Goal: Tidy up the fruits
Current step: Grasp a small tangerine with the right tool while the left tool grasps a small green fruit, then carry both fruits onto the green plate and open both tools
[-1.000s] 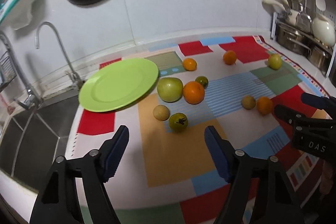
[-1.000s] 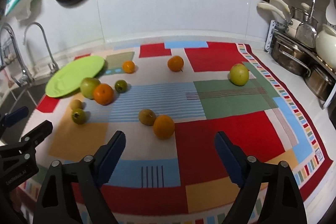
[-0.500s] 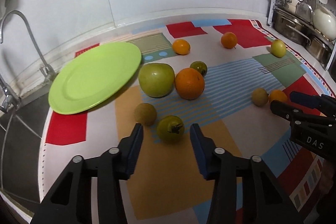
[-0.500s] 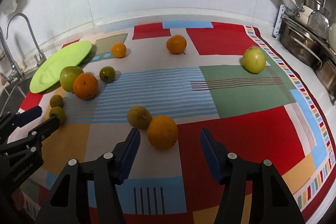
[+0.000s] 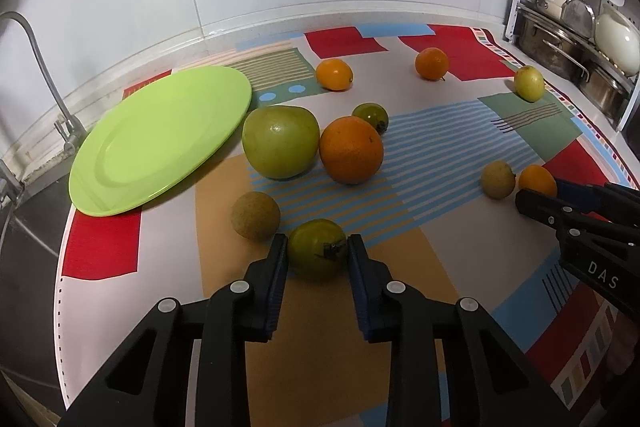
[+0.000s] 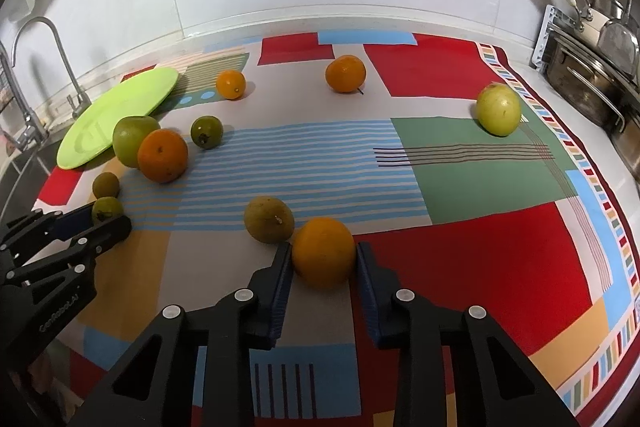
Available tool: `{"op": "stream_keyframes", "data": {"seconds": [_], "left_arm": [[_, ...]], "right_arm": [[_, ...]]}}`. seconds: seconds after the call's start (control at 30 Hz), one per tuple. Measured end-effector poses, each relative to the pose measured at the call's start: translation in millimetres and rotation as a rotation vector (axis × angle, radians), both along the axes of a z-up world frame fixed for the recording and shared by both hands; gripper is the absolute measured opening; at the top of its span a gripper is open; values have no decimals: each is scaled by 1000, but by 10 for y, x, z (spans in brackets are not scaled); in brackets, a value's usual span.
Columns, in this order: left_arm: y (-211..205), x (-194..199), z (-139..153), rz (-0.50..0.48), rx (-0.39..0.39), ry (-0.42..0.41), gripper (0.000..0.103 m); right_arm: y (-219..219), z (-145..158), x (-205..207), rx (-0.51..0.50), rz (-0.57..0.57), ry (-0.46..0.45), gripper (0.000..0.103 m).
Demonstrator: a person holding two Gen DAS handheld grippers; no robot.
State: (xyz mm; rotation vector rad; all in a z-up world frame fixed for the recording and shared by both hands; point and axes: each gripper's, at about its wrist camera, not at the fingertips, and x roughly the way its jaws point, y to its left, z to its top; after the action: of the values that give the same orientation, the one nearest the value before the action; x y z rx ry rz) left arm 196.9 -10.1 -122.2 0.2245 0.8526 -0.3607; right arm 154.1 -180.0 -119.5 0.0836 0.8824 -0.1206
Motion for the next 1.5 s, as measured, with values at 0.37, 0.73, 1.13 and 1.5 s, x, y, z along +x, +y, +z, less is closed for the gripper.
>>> {"op": "stream_keyframes", "data": {"seconds": [0.37, 0.73, 1.13, 1.5], "left_arm": [[83, -135, 262, -19, -54, -26, 30], [522, -169, 696, 47, -80, -123, 30], [1109, 181, 759, 118, -66, -160, 30], [1418, 755, 586, 143, -65, -121, 30]], "right_arm": [[104, 267, -110, 6, 42, -52, 32], [593, 639, 19, 43, 216, -161, 32], [1310, 839, 605, 105, 401, -210, 32], [1764, 652, 1251, 98, 473, -146, 32]]}}
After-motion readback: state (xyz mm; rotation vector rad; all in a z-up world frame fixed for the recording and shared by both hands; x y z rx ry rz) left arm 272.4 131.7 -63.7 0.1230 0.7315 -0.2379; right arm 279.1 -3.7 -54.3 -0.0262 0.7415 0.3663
